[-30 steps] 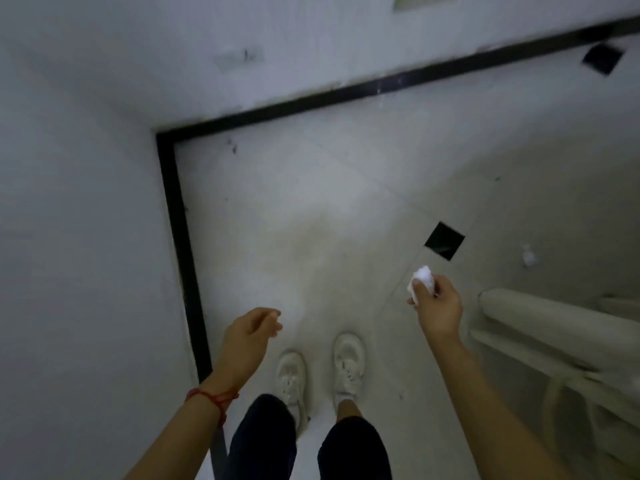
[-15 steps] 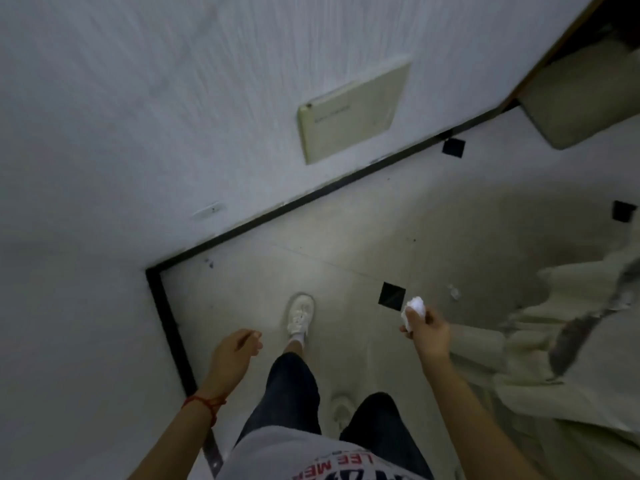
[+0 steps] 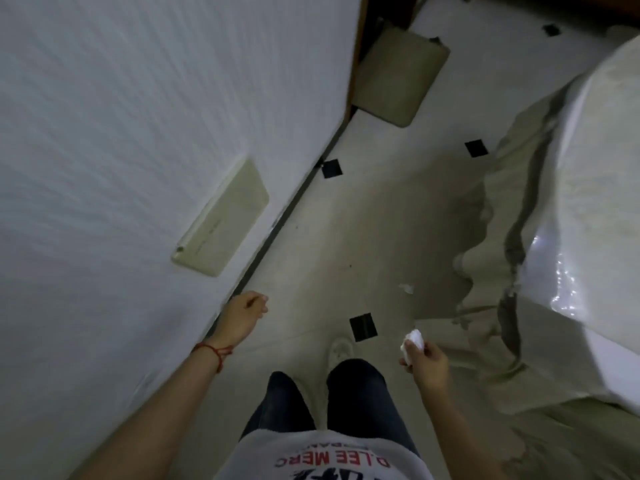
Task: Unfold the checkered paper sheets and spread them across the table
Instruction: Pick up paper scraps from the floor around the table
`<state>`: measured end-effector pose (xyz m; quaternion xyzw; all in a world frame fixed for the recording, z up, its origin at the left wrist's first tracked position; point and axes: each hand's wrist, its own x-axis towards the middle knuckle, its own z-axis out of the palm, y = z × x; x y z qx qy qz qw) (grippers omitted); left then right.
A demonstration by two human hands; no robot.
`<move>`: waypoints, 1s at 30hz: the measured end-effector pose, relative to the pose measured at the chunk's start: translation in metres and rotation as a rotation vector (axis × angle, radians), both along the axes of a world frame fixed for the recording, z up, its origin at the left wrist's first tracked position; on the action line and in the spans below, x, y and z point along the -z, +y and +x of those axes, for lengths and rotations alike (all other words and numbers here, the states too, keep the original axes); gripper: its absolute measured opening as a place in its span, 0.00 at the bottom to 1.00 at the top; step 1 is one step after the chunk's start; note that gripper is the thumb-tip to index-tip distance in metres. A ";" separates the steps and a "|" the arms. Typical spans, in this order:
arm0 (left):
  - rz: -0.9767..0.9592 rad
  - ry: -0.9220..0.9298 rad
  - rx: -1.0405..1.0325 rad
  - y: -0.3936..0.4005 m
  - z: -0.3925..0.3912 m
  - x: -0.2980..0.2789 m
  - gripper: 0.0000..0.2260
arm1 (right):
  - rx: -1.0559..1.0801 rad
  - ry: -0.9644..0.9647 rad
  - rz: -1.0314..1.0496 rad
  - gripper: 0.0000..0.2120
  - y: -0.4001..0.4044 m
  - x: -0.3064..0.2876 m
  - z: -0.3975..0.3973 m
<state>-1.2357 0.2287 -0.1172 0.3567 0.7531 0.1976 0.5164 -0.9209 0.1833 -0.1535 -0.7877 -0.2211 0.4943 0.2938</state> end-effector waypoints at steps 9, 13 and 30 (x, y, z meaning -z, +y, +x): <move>-0.035 -0.030 0.202 0.157 0.081 0.014 0.11 | 0.180 0.067 -0.033 0.16 0.066 0.020 0.040; -0.104 -0.006 0.351 0.183 0.102 0.028 0.10 | 0.169 0.045 -0.058 0.10 0.113 0.023 0.046; -0.234 0.071 1.020 0.322 0.174 0.106 0.10 | 0.673 -0.013 -0.210 0.10 0.156 0.093 0.041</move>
